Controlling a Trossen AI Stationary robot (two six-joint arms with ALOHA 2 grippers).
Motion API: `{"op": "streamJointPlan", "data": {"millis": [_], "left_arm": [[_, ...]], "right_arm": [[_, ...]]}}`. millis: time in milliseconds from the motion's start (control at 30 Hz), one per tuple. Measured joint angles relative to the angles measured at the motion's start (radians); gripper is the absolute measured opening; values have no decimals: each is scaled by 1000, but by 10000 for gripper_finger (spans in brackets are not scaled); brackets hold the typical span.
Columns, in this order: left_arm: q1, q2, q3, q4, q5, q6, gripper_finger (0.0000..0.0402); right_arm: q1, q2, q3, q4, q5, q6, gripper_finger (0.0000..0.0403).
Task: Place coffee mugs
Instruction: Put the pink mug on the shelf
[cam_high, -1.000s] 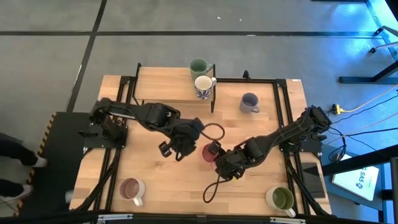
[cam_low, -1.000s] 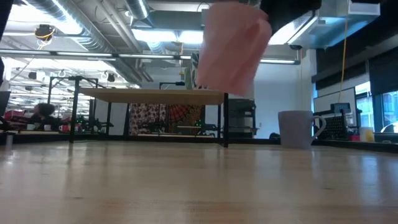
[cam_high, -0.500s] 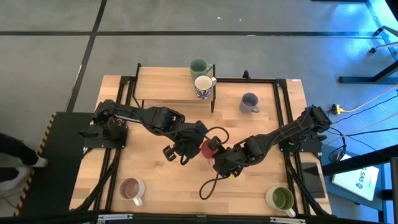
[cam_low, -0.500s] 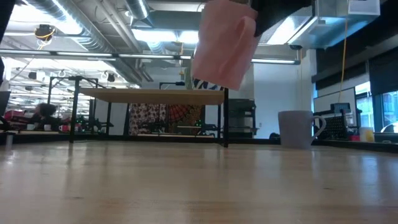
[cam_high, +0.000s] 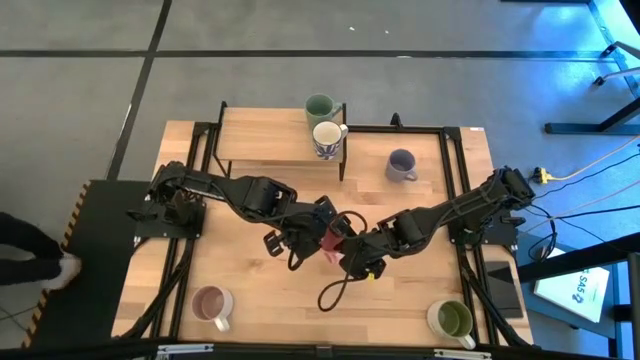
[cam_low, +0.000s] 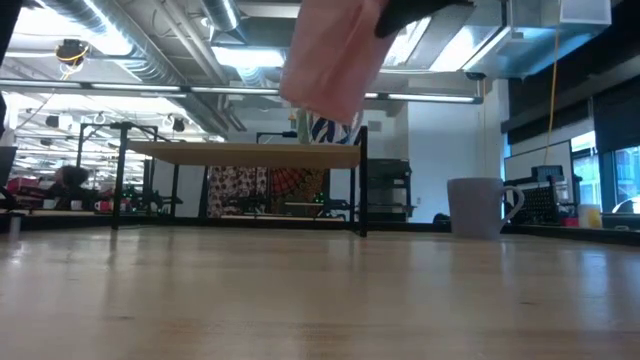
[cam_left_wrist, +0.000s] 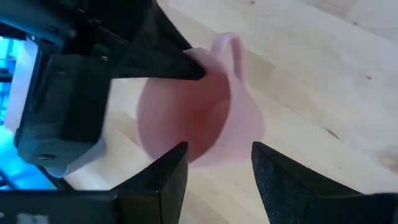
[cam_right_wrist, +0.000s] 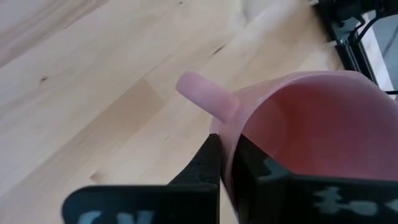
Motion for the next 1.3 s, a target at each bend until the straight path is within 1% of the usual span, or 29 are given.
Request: {"op": "streamJointPlan", "data": {"millis": [100,300,467,567,633,767,800,1033,1100,1167,1300], "left_arm": [[1,11,1,1,25,15,171],[0,49,3,8,21,52,171],[0,52,2,13,-41,48,162],[1,52,2,1,-78,53,134],[1,52,2,-10,-69,58,105],[1,60,2,-9,-33,63,33],[0,62,2,-8,-33,63,22],[-1,61,2,-7,-47,57,12],[-1,61,2,-10,-52,54,9],[-1,62,1,-13,-59,52,5],[0,62,0,-6,-83,45,1]], "right_arm": [[0,-10,0,3,-6,-10,1],[2,-29,-2,24,-7,-41,1],[1,-36,-2,22,-5,-32,1],[0,-37,-2,20,2,-33,1],[0,-37,-2,20,1,-37,1],[0,-37,-2,17,-8,-51,1],[0,-37,-4,14,-10,-53,1],[0,-37,-5,13,-6,-54,4],[0,-37,-4,18,-3,-33,16],[-3,-37,-4,24,0,-7,41],[-12,-40,-1,37,-2,46,120]]}}
